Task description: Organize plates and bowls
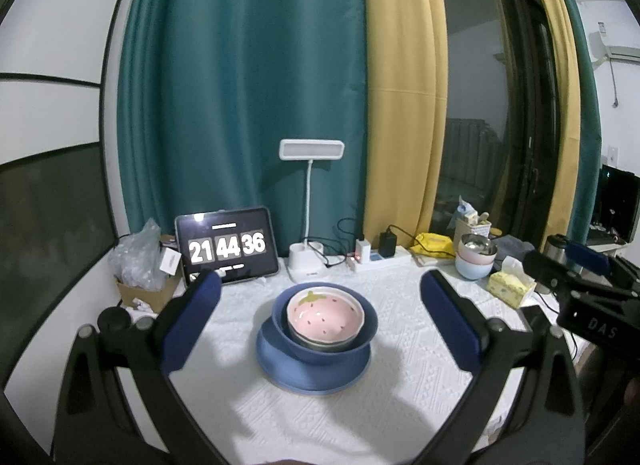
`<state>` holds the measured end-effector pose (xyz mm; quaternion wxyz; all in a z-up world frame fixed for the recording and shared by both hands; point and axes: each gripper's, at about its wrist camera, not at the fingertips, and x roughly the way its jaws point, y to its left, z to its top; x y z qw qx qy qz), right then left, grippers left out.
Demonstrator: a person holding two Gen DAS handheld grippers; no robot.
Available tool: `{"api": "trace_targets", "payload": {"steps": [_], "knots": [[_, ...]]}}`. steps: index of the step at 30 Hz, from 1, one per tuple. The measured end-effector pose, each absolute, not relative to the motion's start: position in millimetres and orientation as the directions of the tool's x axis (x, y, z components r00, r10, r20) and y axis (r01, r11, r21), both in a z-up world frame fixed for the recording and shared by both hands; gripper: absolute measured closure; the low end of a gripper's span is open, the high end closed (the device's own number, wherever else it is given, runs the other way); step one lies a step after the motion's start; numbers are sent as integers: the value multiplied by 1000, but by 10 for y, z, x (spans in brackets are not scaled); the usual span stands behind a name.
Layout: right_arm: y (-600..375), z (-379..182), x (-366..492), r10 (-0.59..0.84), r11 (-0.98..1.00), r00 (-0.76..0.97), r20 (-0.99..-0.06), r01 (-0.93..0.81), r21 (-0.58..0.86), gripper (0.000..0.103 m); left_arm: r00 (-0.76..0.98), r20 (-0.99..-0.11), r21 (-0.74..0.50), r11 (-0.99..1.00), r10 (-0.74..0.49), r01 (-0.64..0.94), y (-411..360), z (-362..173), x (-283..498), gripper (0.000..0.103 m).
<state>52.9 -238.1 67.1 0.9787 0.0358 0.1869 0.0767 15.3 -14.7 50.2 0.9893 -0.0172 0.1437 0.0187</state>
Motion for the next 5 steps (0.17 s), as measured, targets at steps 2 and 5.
{"api": "trace_targets", "payload": {"steps": [2, 5], "knots": [[-2381, 671, 531, 164, 986, 918, -361, -137, 100, 18, 958, -285, -30, 999, 31, -41, -152, 498, 158, 2], [-2384, 671, 530, 163, 986, 918, -362, -136, 100, 18, 958, -286, -29, 999, 31, -41, -148, 500, 155, 2]]}}
